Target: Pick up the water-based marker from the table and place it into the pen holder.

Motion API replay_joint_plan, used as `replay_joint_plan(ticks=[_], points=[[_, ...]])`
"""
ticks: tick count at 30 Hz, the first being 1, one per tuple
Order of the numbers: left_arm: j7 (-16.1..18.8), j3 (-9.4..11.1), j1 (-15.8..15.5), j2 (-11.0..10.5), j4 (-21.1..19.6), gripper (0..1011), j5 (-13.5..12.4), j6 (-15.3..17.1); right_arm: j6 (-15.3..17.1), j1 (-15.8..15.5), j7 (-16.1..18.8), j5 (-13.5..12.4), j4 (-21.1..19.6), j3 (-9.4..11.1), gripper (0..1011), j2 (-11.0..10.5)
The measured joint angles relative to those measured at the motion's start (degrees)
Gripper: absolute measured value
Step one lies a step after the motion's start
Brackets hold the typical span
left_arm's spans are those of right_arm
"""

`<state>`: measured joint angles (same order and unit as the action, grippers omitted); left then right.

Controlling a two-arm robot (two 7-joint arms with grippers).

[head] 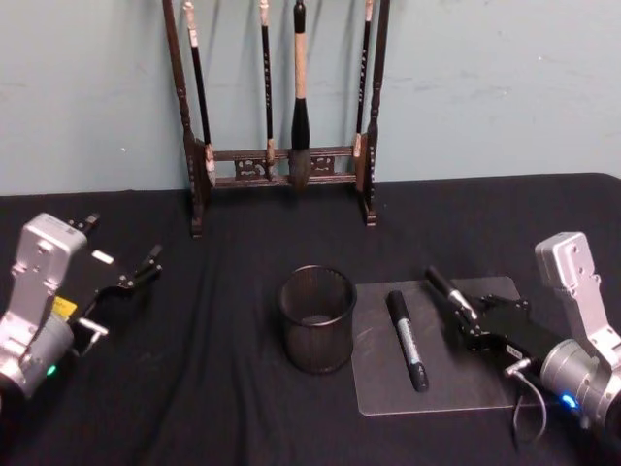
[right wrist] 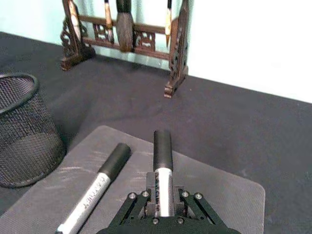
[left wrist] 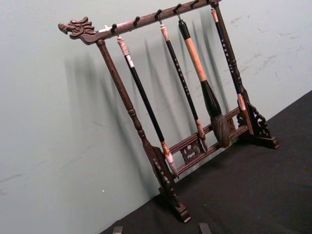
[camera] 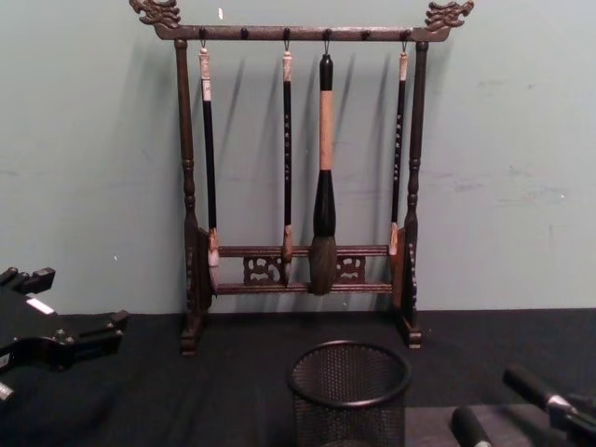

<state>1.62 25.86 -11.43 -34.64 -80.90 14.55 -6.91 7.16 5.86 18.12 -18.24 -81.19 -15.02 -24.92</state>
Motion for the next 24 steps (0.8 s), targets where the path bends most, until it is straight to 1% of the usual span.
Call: replay_joint_plan(ticks=[6, 11, 12, 15, 24], points=[[0.0, 0.0, 0.0, 0.0, 0.0, 1009, 0.0, 0.0, -2.1, -0.62, 1.29, -0.34, -0.38, 0.81, 199, 0.33], [0.0, 0.0, 0.0, 0.0, 0.0, 1009, 0.0, 0.0, -5.31, -1.38, 2.82, -0.78, -1.12, 1.36, 199, 0.35], [0.0, 0.0, 0.0, 0.0, 0.0, 1009, 0.0, 0.0, -6.75, -1.69, 2.91, -0.62, -1.4, 1.44, 199, 0.34], [0.0, 0.0, 0.0, 0.0, 0.0, 1009, 0.0, 0.0, -9.59, -2.31, 2.73, 0.65, -2.04, 1.58, 199, 0.34], [0.0, 0.0, 0.0, 0.0, 0.0, 1009, 0.0, 0.0, -12.59, -3.19, 2.59, 1.98, -3.08, 2.57, 199, 0.77]])
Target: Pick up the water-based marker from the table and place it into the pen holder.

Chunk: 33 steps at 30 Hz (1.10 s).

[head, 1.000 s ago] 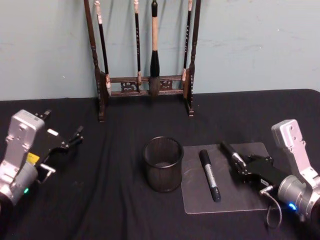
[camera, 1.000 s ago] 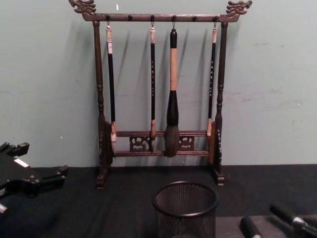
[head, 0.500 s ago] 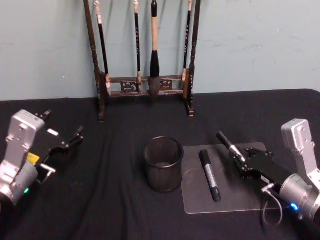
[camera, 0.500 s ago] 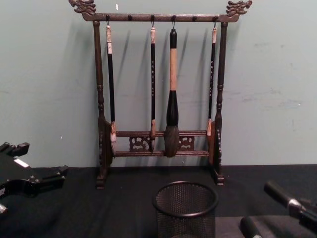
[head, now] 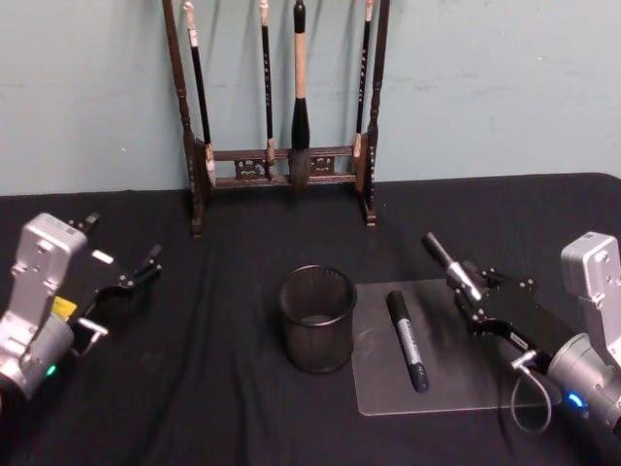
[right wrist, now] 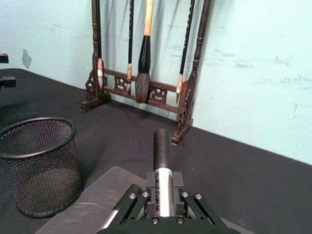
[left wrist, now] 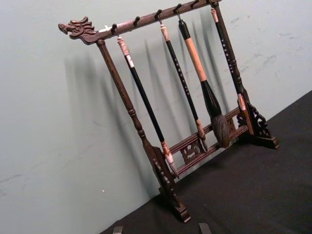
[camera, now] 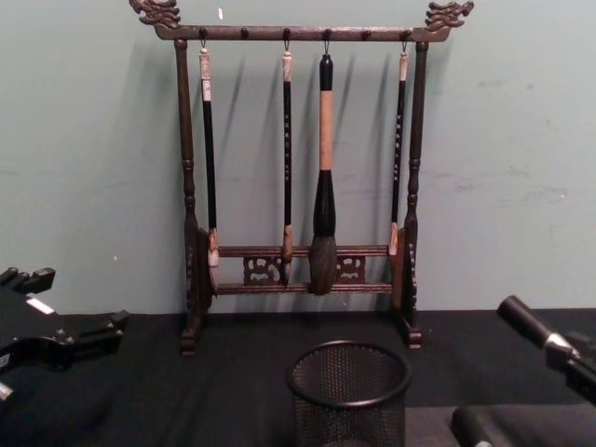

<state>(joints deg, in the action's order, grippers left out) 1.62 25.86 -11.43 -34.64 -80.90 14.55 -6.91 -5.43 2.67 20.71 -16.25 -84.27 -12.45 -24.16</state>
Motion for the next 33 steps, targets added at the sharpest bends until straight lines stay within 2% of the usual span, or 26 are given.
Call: replay_joint_plan(ticks=[9, 16, 23, 33], points=[[0.0, 0.0, 0.0, 0.0, 0.0, 1009, 0.0, 0.0, -0.67, -0.23, -0.33, 1.49, -1.05, 0.57, 199, 0.39], [0.0, 0.0, 0.0, 0.0, 0.0, 1009, 0.0, 0.0, 0.39, 0.36, -0.3, 2.64, -2.03, 0.34, 199, 0.56], [0.0, 0.0, 0.0, 0.0, 0.0, 1009, 0.0, 0.0, 1.7, 1.88, -0.31, 4.5, -2.14, -0.8, 199, 0.88], [0.0, 0.0, 0.0, 0.0, 0.0, 1009, 0.0, 0.0, 2.08, 4.76, 0.21, 6.23, -1.12, -3.08, 199, 2.39]])
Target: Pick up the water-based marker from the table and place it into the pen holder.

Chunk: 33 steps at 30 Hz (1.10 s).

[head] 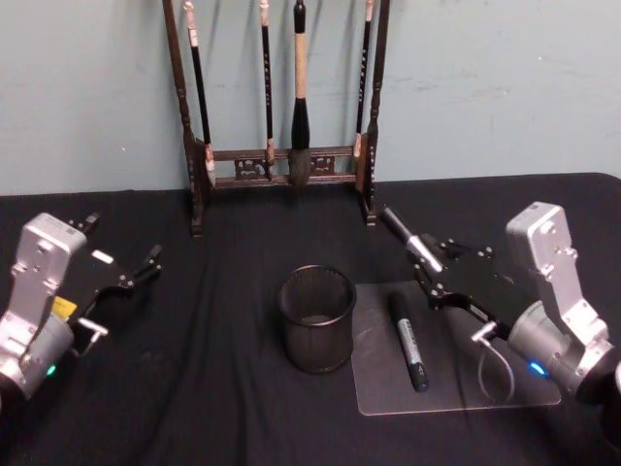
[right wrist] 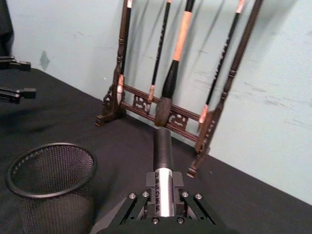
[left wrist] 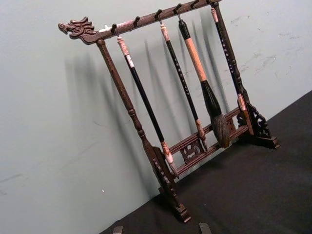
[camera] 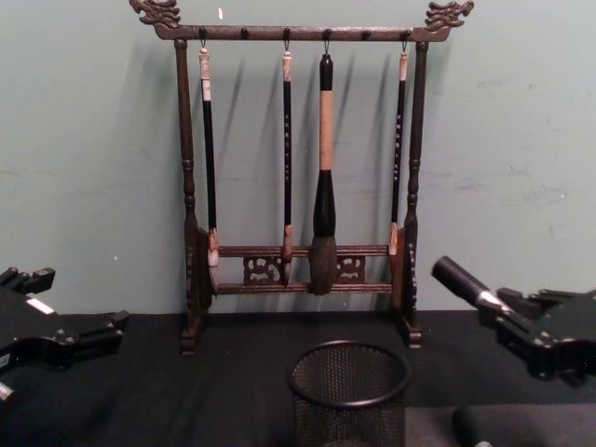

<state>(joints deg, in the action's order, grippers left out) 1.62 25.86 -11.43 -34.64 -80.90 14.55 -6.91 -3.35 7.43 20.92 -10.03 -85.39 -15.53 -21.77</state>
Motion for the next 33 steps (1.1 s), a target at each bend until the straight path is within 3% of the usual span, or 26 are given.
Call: replay_joint_plan(ticks=[12, 33], points=[[0.0, 0.0, 0.0, 0.0, 0.0, 1009, 0.0, 0.0, -1.65, 3.0, 1.8, 0.21, 1.98, -2.39, 199, 1.78], [0.0, 0.0, 0.0, 0.0, 0.0, 1009, 0.0, 0.0, -5.44, 6.55, 3.92, -1.72, 5.45, -6.0, 199, 4.99]])
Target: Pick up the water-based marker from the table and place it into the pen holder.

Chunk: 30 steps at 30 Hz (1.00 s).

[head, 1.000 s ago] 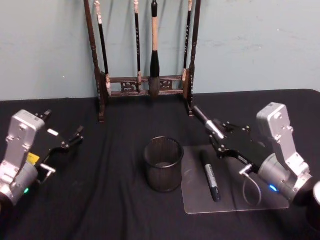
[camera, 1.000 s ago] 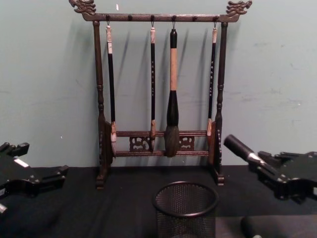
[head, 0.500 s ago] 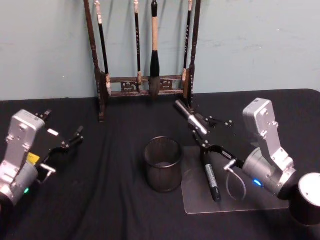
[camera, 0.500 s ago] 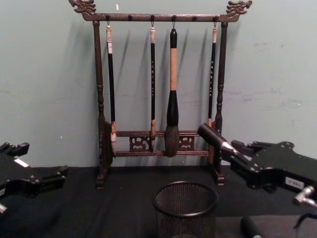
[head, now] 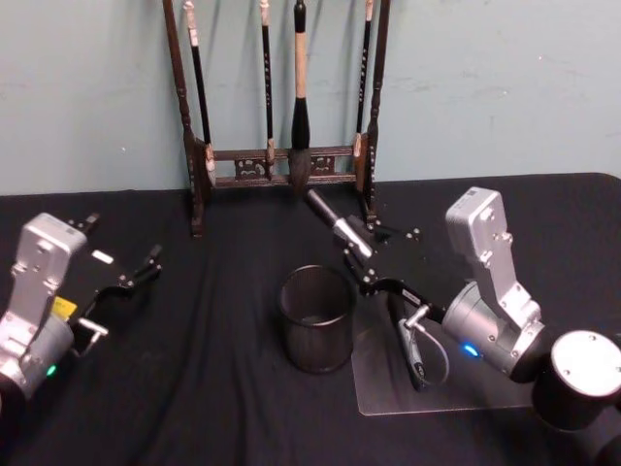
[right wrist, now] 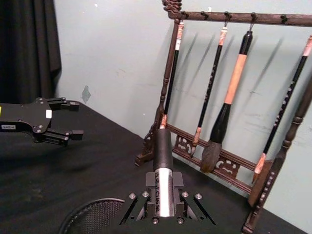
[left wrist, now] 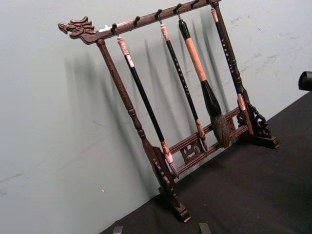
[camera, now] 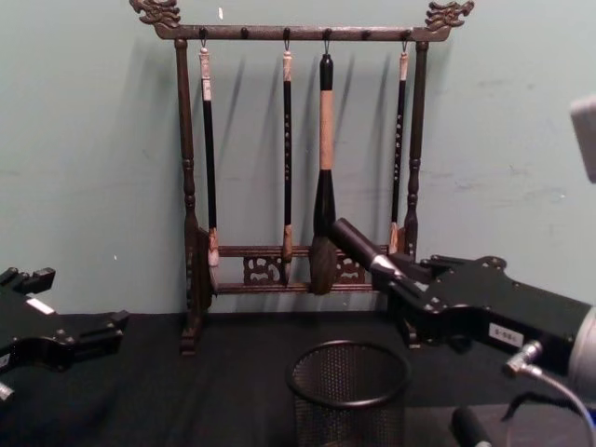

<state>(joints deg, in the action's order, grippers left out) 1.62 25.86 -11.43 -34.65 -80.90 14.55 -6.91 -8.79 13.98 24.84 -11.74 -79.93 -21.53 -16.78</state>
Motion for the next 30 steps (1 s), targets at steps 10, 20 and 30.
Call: replay_joint_plan(ticks=[10, 20, 30], points=[[0.0, 0.0, 0.0, 0.0, 0.0, 1009, 0.0, 0.0, -0.85, 1.08, 0.07, -0.13, 1.7, -1.62, 199, 1.56], [0.0, 0.0, 0.0, 0.0, 0.0, 1009, 0.0, 0.0, -1.38, 2.38, 0.69, -0.24, 3.15, -3.17, 199, 2.97], [0.0, 0.0, 0.0, 0.0, 0.0, 1009, 0.0, 0.0, -1.58, 3.3, 1.33, -0.46, 3.87, -4.33, 199, 3.66]])
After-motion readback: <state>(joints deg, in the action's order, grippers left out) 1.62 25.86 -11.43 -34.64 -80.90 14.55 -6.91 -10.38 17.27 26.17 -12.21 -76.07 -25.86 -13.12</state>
